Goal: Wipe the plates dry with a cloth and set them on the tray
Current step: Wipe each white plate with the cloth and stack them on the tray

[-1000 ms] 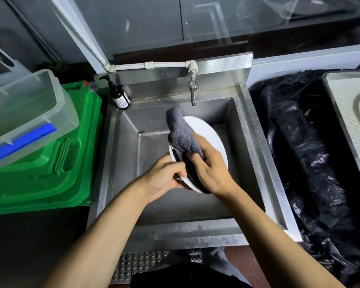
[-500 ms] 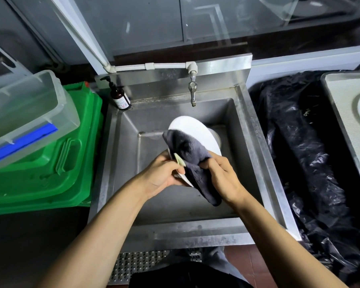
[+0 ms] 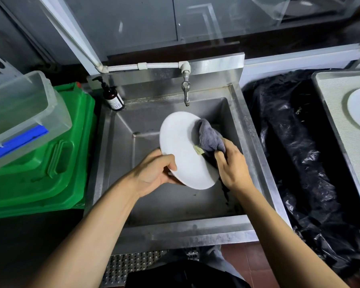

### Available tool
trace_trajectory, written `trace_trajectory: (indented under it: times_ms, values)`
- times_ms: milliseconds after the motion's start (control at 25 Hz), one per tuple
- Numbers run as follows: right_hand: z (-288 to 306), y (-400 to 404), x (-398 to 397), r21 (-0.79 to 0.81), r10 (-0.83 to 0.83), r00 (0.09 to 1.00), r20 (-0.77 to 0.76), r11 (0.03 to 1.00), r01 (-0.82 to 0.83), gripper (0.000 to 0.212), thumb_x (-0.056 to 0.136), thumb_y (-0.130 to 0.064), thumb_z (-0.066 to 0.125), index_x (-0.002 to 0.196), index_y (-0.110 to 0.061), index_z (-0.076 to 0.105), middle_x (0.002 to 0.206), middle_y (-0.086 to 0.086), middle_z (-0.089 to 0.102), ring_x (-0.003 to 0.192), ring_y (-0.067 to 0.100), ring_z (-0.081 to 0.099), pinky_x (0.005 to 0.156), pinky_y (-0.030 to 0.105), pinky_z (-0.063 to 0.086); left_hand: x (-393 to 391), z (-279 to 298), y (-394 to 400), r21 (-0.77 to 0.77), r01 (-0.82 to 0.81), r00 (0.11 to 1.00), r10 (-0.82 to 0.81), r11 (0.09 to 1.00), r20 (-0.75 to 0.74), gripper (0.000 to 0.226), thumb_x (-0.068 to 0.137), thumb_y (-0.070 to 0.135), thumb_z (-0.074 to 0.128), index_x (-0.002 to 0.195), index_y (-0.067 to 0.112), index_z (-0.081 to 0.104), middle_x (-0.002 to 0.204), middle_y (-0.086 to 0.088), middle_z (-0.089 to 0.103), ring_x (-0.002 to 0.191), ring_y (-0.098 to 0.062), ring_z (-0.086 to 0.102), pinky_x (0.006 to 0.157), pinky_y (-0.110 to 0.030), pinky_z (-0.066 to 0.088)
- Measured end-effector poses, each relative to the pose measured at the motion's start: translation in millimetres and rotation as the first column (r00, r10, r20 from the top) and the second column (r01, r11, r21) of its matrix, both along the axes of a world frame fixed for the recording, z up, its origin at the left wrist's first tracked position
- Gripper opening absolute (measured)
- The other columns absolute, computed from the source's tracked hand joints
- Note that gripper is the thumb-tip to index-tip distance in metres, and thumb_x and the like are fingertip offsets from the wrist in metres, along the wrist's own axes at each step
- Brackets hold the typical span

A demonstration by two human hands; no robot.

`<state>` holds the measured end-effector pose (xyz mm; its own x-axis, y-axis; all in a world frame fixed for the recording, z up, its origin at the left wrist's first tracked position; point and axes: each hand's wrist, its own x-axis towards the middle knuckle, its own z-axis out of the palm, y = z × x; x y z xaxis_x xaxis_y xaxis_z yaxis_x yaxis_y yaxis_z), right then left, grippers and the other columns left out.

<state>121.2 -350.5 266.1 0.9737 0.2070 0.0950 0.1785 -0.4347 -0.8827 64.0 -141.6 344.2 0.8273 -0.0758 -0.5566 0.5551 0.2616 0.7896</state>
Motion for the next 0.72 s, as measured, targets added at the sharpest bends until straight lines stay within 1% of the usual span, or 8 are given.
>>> trace_trajectory:
  times_ms: [80,160,240,320,440,560,640,720]
  values:
    - [2,9,13,-0.002,-0.024,0.998,0.051,1.0,0.024,0.05,0.091,-0.01,0.045,0.136,-0.027,0.057,0.13,-0.019,0.061,0.115,-0.001,0.054,0.095,0.01,0.04,0,2,-3,0.011,0.005,1.0,-0.005,1.0,-0.004,0.048,0.065,-0.003,0.051,0.112,0.0,0.062,0.119,-0.022,0.069,0.1,-0.037,0.066,0.071,-0.051,0.059]
    - [11,22,18,-0.02,-0.029,0.998,0.051,0.999,0.03,0.048,0.094,-0.012,0.046,0.139,-0.025,0.056,0.137,-0.016,0.061,0.125,0.006,0.054,0.101,0.016,0.042,1,6,-7,0.023,0.016,1.0,-0.017,1.0,0.008,0.045,0.065,-0.003,0.051,0.108,0.0,0.062,0.113,-0.027,0.067,0.096,-0.037,0.065,0.07,-0.051,0.06]
    - [26,41,14,0.051,0.018,0.997,0.071,0.998,-0.022,0.033,0.096,-0.014,0.049,0.122,-0.032,0.059,0.119,-0.031,0.063,0.112,-0.003,0.058,0.091,0.004,0.039,0,8,-12,0.041,0.034,0.999,-0.035,0.999,0.021,0.041,0.064,-0.002,0.05,0.103,0.002,0.061,0.102,-0.023,0.065,0.09,-0.034,0.065,0.069,-0.052,0.061]
    - [35,54,8,0.099,0.119,0.982,0.143,0.986,-0.134,0.028,0.095,-0.016,0.05,0.11,-0.038,0.058,0.104,-0.035,0.061,0.1,-0.012,0.056,0.082,0.001,0.036,-2,8,-14,0.048,0.027,0.999,-0.029,0.998,0.023,0.041,0.063,-0.002,0.049,0.103,0.002,0.059,0.1,-0.022,0.063,0.09,-0.035,0.063,0.072,-0.055,0.061]
    - [31,48,15,0.065,0.187,0.967,0.174,0.978,-0.2,0.034,0.096,-0.021,0.05,0.127,-0.031,0.059,0.123,-0.023,0.064,0.114,-0.003,0.058,0.095,0.017,0.045,-2,7,-9,0.039,0.008,1.0,-0.008,0.999,0.014,0.045,0.064,-0.002,0.05,0.107,0.001,0.059,0.104,-0.023,0.063,0.094,-0.038,0.062,0.072,-0.054,0.06]
    - [20,34,22,-0.036,0.011,0.999,0.052,0.999,-0.009,0.043,0.099,-0.02,0.05,0.142,-0.02,0.056,0.144,-0.008,0.059,0.133,0.01,0.052,0.11,0.03,0.042,0,8,-6,0.039,-0.01,1.0,0.009,0.999,0.025,0.036,0.065,-0.002,0.052,0.099,0.004,0.061,0.1,-0.02,0.064,0.089,-0.035,0.065,0.067,-0.05,0.06]
    - [25,41,14,-0.011,0.03,0.997,0.074,1.0,-0.03,0.036,0.099,-0.021,0.049,0.133,-0.028,0.059,0.13,-0.021,0.063,0.119,-0.003,0.056,0.098,0.016,0.044,1,9,-9,0.042,0.022,0.999,-0.023,0.999,0.035,0.033,0.066,-0.002,0.051,0.096,0.006,0.062,0.092,-0.017,0.067,0.083,-0.029,0.068,0.066,-0.047,0.06]
    - [33,51,4,0.032,0.166,0.968,0.188,0.984,-0.175,0.029,0.099,-0.02,0.048,0.12,-0.038,0.057,0.113,-0.034,0.06,0.106,-0.012,0.056,0.084,0.003,0.038,2,8,-10,0.06,0.044,0.998,-0.047,0.997,0.041,0.036,0.065,-0.002,0.05,0.099,0.006,0.061,0.09,-0.016,0.066,0.083,-0.028,0.067,0.067,-0.048,0.06]
